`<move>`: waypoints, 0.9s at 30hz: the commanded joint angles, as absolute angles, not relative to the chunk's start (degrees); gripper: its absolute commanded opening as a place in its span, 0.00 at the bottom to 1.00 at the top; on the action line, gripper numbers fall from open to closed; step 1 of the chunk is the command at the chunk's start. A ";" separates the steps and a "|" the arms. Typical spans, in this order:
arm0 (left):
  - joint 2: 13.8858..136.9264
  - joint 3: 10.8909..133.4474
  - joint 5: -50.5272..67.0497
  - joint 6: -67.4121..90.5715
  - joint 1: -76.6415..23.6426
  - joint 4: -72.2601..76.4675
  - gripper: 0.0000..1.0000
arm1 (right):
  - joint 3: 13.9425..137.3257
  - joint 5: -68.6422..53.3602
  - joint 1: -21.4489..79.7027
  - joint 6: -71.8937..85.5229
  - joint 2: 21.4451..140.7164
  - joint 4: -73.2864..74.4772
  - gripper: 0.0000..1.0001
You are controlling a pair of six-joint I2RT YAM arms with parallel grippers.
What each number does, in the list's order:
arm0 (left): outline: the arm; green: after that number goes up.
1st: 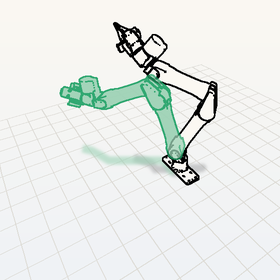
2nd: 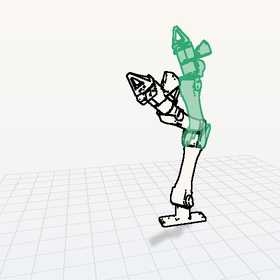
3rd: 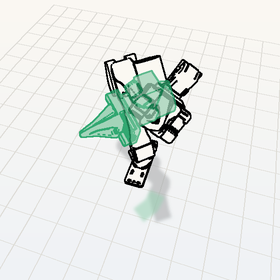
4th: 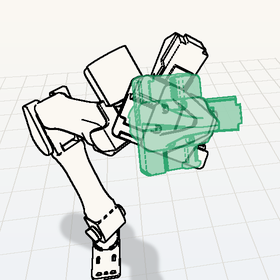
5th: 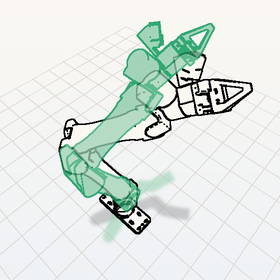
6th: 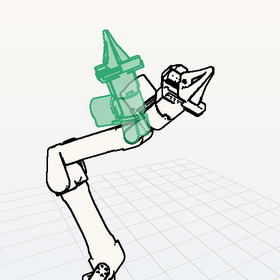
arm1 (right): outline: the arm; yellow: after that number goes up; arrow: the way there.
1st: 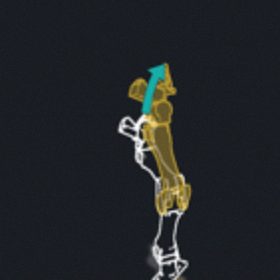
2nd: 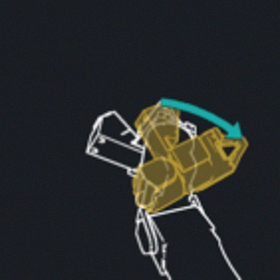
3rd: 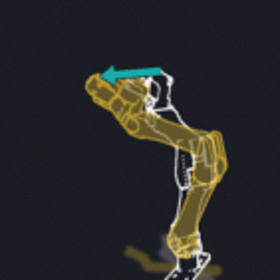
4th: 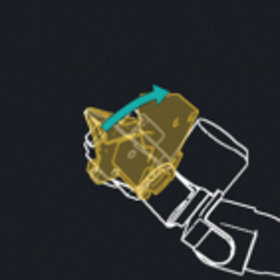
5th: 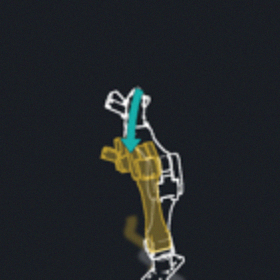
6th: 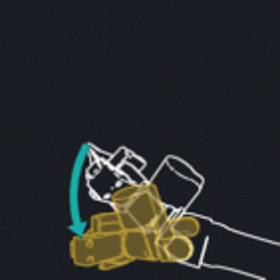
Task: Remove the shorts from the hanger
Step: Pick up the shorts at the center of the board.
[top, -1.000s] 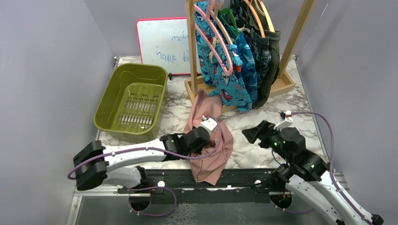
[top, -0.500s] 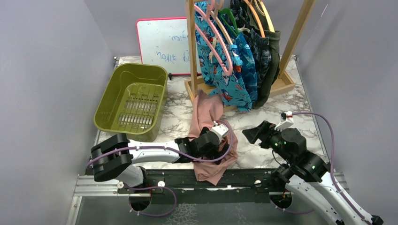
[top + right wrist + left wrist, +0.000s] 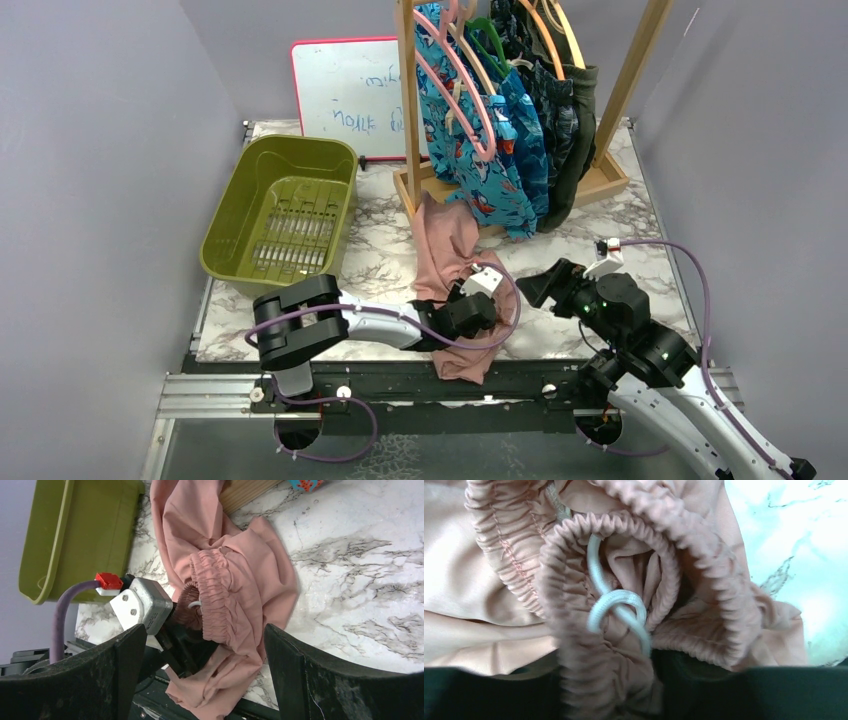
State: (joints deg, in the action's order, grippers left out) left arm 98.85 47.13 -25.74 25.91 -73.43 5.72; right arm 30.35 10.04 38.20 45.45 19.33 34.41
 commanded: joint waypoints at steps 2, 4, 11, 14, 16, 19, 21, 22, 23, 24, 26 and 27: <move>102.19 44.91 -29.11 29.29 -74.07 -5.44 0.23 | 29.80 11.67 38.25 45.53 18.69 34.28 0.88; 99.54 44.87 -30.86 28.38 -74.03 -6.33 0.09 | 29.71 11.61 38.25 45.51 18.69 34.28 0.89; 82.99 47.70 -37.38 23.02 -72.77 -13.80 0.00 | 29.71 11.66 38.32 45.53 18.50 34.28 0.89; 74.70 48.34 -37.67 20.17 -68.74 -16.22 0.00 | 29.62 11.78 38.26 45.48 18.24 34.19 0.89; 68.74 48.43 -36.81 18.12 -65.53 -17.00 0.00 | 29.61 11.96 38.29 45.50 18.11 34.19 0.89; 61.16 49.06 -34.92 15.20 -60.75 -18.13 0.00 | 29.68 12.39 38.27 45.53 17.91 34.18 0.89; 57.91 50.73 -35.92 13.17 -58.21 -20.21 0.00 | 29.79 12.63 38.28 45.52 17.91 34.19 0.89; 57.08 51.76 -37.00 12.01 -57.07 -21.43 0.00 | 29.83 12.71 38.22 45.53 17.92 34.23 0.89; 56.45 52.82 -38.07 10.75 -56.00 -22.43 0.00 | 29.83 12.82 38.23 45.47 17.87 34.27 0.89; 56.21 54.07 -38.88 9.66 -54.74 -23.72 0.00 | 29.88 12.97 38.25 45.51 17.92 34.28 0.89; 56.13 56.57 -40.30 7.40 -52.43 -25.80 0.00 | 29.95 13.15 38.27 45.53 17.92 34.23 0.89; 56.08 57.81 -41.22 6.30 -51.25 -26.40 0.00 | 30.00 13.13 38.24 45.53 17.88 34.27 0.89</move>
State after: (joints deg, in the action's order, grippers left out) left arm 56.69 52.93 -36.12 12.82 -54.83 -21.78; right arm 29.98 11.03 38.20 45.45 18.57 34.41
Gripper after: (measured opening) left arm 0.132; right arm 0.886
